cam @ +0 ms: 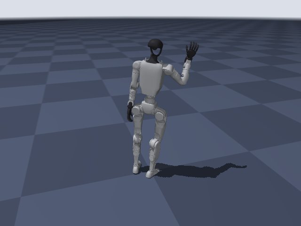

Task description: Upper body actions

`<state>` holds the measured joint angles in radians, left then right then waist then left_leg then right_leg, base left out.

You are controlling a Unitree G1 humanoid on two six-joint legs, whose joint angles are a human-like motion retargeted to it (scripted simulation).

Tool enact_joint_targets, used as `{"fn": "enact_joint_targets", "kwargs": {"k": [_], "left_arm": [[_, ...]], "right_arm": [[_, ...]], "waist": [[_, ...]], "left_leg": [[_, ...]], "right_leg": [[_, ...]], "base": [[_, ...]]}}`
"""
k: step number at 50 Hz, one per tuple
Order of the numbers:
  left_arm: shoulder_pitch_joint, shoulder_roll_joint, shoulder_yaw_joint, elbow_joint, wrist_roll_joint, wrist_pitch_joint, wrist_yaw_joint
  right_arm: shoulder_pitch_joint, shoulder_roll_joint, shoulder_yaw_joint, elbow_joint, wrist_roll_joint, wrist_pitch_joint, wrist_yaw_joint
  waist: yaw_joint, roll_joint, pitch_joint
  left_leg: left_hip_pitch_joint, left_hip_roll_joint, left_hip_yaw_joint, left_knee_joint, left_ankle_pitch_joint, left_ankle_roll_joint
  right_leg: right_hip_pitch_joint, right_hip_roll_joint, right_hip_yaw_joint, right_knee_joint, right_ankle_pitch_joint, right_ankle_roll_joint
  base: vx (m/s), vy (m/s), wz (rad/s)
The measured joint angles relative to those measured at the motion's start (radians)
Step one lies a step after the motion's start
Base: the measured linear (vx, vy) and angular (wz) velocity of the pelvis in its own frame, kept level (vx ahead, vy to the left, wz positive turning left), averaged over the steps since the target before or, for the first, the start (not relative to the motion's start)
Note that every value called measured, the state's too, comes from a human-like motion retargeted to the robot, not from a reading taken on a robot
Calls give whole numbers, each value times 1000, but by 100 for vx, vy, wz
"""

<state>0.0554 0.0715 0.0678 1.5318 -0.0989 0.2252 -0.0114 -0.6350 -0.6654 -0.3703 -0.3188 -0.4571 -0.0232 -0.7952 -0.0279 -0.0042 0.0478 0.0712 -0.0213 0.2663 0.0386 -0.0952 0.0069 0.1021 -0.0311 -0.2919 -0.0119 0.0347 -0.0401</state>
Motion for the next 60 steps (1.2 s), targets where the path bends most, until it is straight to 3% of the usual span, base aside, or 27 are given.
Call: {"fn": "enact_joint_targets", "kwargs": {"k": [4,8,15,19,25,30,33,35,38,45,48,52,56,60], "left_arm": [[-1,1,-7,12,1,3,-12],[7,2,-15,24,16,3,-22],[13,8,-18,40,31,10,-30],[9,5,-12,32,24,12,-31],[-6,-2,-9,5,15,7,-15],[-22,2,-14,4,-7,0,-7],[-22,4,-28,12,-10,1,-16],[-22,7,-37,20,-2,2,-22],[-17,9,-44,31,12,2,-29],[-7,6,-40,54,31,9,-43],[-11,1,-34,50,27,10,-42],[-23,-10,-29,28,14,6,-33],[-38,-11,-27,8,0,0,-23],[-46,-11,-30,-5,-16,-7,-13]], "right_arm": [[-8,75,-27,8,89,29,17],[-7,53,20,-18,90,-53,30],[-32,-115,171,-122,-171,-181,-5],[-52,-177,216,-165,-323,-203,-56],[-11,-87,124,-114,-280,-103,-60],[2,125,-33,-29,-97,113,13],[-20,217,-73,-8,33,168,61],[-28,238,-71,-10,109,146,70],[-22,191,-24,-21,116,28,38],[-38,-89,172,-89,-207,-214,-3],[-54,-162,217,-124,-337,-215,-45],[-29,-128,184,-125,-346,-168,-80],[49,7,93,-71,-131,-150,-26],[167,170,6,21,96,-175,120]], "waist": [[1,-2,-1],[-2,2,-7],[-8,7,-9],[-11,11,-7],[-10,12,-6],[-1,-1,-6],[3,-3,-9],[4,-5,-9],[0,-2,-8],[-8,5,-6],[-8,7,-2],[-10,11,8],[-9,8,13],[-5,-1,18]], "left_leg": [[2,-1,0,2,-2,0],[2,1,9,-1,-4,0],[6,4,27,-4,-7,0],[6,6,29,-5,-7,0],[1,5,17,-5,-4,1],[1,3,4,-3,-1,1],[1,3,5,-5,0,0],[2,4,7,-6,-1,-1],[3,7,15,-7,-2,-1],[9,15,42,-11,-7,-3],[11,16,45,-11,-7,-2],[9,18,34,-11,-4,-2],[3,18,16,-9,1,-1],[0,15,-2,-6,6,-1]], "right_leg": [[1,-1,1,0,0,0],[-4,2,10,1,1,0],[-14,4,29,5,5,0],[-17,6,32,6,7,0],[-15,5,21,5,5,1],[-8,3,8,2,3,0],[-10,3,8,3,3,0],[-11,5,11,3,3,-1],[-17,8,19,4,5,-2],[-29,16,47,8,11,-4],[-30,18,50,9,12,-5],[-25,20,39,8,10,-5],[-17,20,21,4,8,-4],[-5,17,3,0,4,-4]], "base": [[0,0,0],[0,0,0],[0,0,0],[0,0,0],[0,0,0],[0,0,0],[0,0,0],[0,0,0],[0,0,0],[2,-1,-18],[0,0,0],[-1,1,5],[-2,3,22],[-2,3,22]]}}
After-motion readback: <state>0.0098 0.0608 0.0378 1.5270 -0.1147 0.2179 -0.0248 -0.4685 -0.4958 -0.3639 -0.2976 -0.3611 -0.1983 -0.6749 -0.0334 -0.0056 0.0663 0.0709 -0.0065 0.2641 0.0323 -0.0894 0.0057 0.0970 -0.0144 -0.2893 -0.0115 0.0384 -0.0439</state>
